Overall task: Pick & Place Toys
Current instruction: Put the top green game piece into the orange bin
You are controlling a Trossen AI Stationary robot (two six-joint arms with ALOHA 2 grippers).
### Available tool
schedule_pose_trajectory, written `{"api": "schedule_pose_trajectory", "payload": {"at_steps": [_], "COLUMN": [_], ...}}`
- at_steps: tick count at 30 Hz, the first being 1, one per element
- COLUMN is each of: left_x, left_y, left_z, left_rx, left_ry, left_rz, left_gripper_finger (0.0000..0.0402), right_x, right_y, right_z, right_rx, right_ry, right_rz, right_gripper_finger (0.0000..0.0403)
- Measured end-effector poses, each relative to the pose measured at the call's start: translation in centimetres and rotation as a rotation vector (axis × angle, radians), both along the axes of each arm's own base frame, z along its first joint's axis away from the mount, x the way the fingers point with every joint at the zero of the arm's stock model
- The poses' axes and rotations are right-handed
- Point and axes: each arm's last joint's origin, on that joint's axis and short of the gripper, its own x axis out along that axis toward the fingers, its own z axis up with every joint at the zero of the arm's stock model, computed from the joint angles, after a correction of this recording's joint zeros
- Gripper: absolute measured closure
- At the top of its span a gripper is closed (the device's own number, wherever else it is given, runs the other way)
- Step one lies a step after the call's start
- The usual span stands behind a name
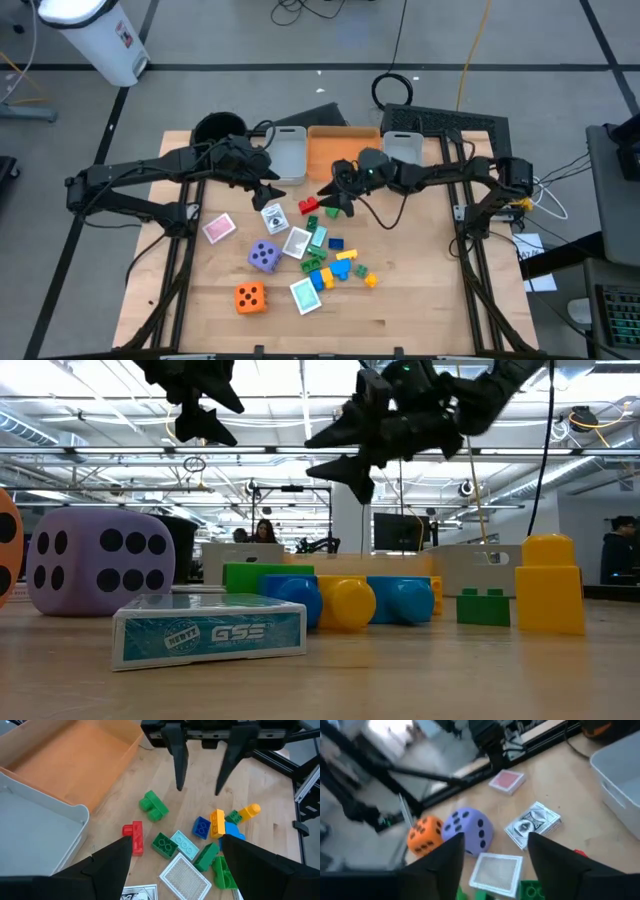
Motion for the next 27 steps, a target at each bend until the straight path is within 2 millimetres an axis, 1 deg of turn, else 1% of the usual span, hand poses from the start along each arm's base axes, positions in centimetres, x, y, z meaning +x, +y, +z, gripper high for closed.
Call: {"api": "schedule_pose_trajectory", "payload": {"at_steps": [3, 7, 9, 11, 14, 16, 18, 20, 23, 25, 27], "left_x": [0.0, 0.0, 0.0, 0.0, 0.0, 0.0, 0.0, 0.0, 0.0, 0.0, 0.0], "left_y": [0.1, 0.1, 0.1, 0.1, 0.1, 0.1, 0.1, 0.1, 0.2, 0.2, 0.3], "left_z": [0.0, 0.0, 0.0, 0.0, 0.0, 0.0, 0.0, 0.0, 0.0, 0.0, 0.1], "left_rx": [0.013, 0.024, 0.032, 0.036, 0.036, 0.035, 0.035, 0.036, 0.053, 0.066, 0.074], "left_ry": [0.003, 0.005, 0.005, 0.006, 0.006, 0.006, 0.005, 0.005, 0.009, 0.012, 0.005], "left_rz": [0.013, 0.013, 0.006, 0.004, 0.005, 0.005, 0.005, 0.007, 0.029, 0.051, 0.065], "left_gripper_finger": [0.0091, 0.0091, 0.0091, 0.0091, 0.0092, 0.0091, 0.0091, 0.0091, 0.0091, 0.0091, 0.0092], "right_x": [0.7, 1.0, 1.1, 1.3, 1.3, 1.2, 0.9, 1.0, 0.6, 0.7, 0.4], "right_y": [-0.5, -0.9, -1.2, -1.4, -1.6, -1.9, -1.9, -2.0, -1.9, -1.9, -1.8], "right_z": [1.9, 3.7, 4.3, 4.6, 4.7, 4.6, 3.9, 2.8, 1.3, 0.4, -0.7], "right_rx": [-0.147, -0.426, -0.562, -0.659, -0.711, -0.737, -0.771, -0.799, -0.806, -0.825, -0.819], "right_ry": [0.032, 0.08, 0.076, 0.063, 0.061, 0.078, 0.13, 0.185, 0.291, 0.326, 0.395], "right_rz": [0.055, 0.099, 0.083, 0.043, 0.01, 0.024, 0.068, 0.119, 0.204, 0.25, 0.305], "right_gripper_finger": [0.0157, 0.0135, 0.0131, 0.0131, 0.0135, 0.014, 0.0143, 0.0144, 0.0144, 0.0144, 0.0145]}}
